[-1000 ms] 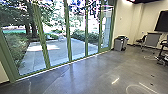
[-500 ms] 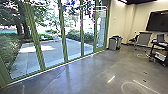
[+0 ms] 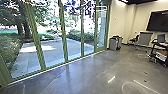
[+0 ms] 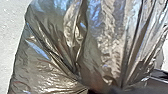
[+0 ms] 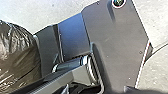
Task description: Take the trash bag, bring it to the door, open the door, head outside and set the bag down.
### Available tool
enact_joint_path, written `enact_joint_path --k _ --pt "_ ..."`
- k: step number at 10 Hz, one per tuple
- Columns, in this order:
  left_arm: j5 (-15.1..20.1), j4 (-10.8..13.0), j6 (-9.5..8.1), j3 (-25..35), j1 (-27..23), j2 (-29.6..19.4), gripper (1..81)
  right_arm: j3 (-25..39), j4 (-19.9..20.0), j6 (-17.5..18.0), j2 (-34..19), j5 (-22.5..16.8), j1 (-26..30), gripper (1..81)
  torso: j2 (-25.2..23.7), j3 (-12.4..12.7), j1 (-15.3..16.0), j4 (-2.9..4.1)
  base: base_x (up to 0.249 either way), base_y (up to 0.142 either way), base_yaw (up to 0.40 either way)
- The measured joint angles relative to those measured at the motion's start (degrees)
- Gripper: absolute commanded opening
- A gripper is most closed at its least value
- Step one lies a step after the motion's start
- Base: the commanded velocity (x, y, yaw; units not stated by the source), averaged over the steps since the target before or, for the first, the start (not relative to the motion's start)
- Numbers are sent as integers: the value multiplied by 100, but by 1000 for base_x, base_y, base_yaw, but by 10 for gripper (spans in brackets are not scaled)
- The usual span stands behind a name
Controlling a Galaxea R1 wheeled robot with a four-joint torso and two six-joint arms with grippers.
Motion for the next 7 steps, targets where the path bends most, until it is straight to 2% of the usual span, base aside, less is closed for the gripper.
enact_joint_path --k 5,7 --pt "-1 0 1 0 1 0 10 0 0 0 1 0 0 811 0 0 0 0 0 0 0" --pt "-1 0 9 -2 28 -2 10 0 0 0 1 -6 -22 811 -2 0 -4 0 70 0 0"
